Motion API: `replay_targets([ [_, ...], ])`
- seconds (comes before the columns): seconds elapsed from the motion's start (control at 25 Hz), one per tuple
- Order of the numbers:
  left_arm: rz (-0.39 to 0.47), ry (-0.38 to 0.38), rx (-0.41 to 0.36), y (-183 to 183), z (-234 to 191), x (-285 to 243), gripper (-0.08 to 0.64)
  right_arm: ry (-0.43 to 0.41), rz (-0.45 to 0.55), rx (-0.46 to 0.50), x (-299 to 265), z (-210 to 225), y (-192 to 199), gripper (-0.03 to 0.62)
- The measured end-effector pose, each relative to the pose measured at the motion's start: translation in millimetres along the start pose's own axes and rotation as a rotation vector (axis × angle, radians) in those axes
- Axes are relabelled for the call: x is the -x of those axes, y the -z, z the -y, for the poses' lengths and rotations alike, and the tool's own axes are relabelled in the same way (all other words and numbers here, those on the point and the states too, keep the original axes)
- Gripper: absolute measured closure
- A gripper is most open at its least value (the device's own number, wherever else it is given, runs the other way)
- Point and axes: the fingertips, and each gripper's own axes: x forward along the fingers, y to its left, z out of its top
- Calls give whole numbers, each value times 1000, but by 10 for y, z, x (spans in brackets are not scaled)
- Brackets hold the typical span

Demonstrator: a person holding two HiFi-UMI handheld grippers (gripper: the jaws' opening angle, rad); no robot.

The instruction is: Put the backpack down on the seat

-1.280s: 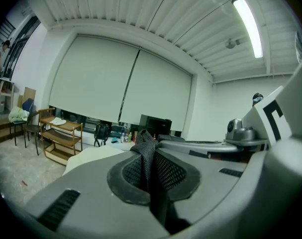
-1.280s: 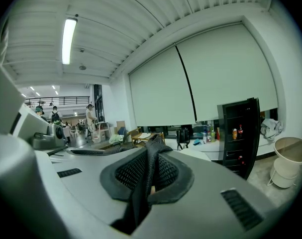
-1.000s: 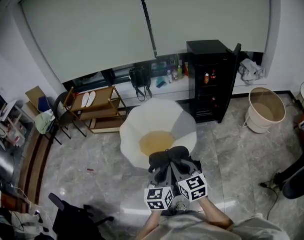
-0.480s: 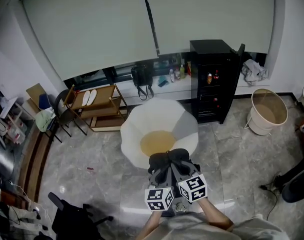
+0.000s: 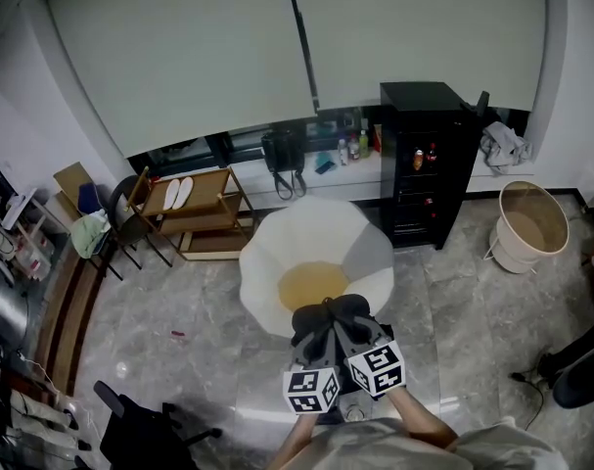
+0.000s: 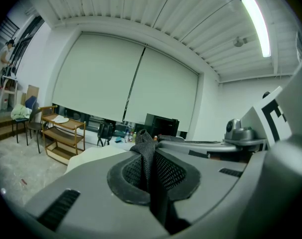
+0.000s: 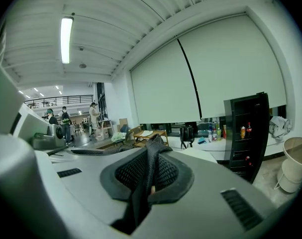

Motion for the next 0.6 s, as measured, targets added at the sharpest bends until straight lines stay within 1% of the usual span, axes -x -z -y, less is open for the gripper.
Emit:
replay_targets([
  [0.36, 41, 18, -14, -295, -294, -431, 517, 6, 34, 32, -488, 234, -266, 557],
  [0.6, 47, 23, -8, -390, -520, -673, 517, 11, 32, 38, -808, 341, -332, 557],
])
